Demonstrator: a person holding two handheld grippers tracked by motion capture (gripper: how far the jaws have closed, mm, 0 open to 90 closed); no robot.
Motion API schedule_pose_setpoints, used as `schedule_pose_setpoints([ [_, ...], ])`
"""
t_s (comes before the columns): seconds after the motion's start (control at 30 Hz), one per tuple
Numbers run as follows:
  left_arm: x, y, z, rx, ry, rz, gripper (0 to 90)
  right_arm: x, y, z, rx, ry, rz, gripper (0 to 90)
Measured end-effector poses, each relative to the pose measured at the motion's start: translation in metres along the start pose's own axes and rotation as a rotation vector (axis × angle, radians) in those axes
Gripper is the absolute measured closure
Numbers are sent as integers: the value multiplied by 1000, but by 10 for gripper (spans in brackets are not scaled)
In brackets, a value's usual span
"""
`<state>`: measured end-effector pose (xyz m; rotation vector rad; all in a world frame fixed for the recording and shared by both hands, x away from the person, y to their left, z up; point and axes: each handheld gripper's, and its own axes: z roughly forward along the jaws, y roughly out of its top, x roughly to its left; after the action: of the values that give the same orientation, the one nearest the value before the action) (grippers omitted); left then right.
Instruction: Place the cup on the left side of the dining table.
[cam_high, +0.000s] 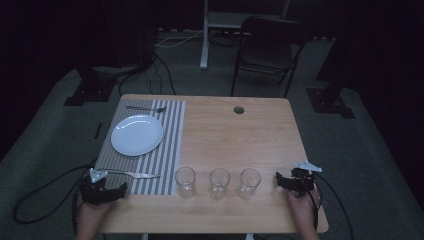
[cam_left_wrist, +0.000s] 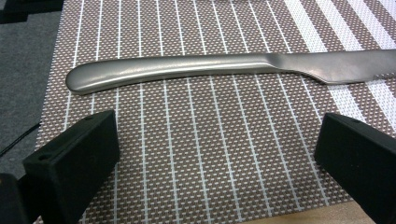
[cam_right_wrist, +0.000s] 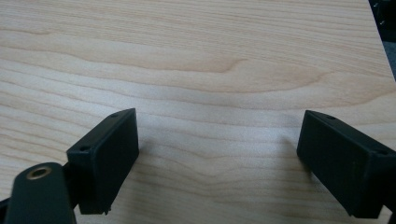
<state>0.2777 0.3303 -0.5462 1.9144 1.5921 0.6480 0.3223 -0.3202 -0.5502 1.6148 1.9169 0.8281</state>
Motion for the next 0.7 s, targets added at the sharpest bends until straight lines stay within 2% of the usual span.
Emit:
schedule_pose_setpoints([
  [0.33, 1, 0, 0, 1, -6, 7, 4, 0, 0, 0, 1, 5, -4, 120],
  [0.63, 2, -1, -1, 1, -24, 26, 5, 0, 0, 0, 0, 4, -3, 120],
  [0.7, 5, -1, -2, 2, -40, 23, 6, 0, 0, 0, 0, 4, -3, 120],
])
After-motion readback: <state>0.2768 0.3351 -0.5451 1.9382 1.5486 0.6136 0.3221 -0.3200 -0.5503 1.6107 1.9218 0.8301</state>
